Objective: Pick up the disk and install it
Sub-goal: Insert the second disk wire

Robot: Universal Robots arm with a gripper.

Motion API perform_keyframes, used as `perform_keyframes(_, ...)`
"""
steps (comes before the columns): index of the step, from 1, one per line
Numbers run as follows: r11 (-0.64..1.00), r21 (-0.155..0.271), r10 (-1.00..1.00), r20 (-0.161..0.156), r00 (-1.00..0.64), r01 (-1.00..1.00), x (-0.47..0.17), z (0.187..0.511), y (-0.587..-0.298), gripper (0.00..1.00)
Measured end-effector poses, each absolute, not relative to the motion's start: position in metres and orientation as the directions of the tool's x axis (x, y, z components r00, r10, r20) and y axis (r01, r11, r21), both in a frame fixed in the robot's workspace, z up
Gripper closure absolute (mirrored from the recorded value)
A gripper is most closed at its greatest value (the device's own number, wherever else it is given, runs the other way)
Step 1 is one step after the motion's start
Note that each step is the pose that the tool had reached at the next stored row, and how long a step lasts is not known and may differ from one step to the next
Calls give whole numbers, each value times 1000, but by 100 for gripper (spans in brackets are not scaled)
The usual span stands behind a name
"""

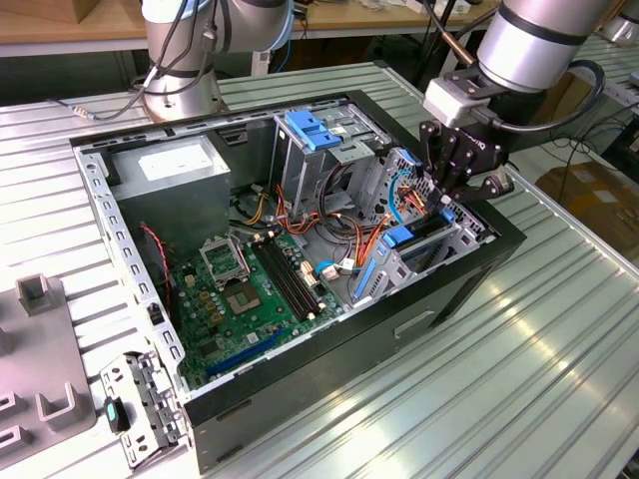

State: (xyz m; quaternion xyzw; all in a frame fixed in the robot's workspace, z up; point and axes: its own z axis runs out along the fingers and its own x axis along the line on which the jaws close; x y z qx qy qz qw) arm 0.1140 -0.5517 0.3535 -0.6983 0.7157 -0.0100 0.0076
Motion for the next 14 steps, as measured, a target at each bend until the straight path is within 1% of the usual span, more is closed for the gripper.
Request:
perform_keyframes(8, 24, -25, -1000, 3, -25, -999, 101, 355, -552, 89)
perform_keyframes(14, 25, -25, -1000, 1, -25, -999, 101, 382, -552, 89)
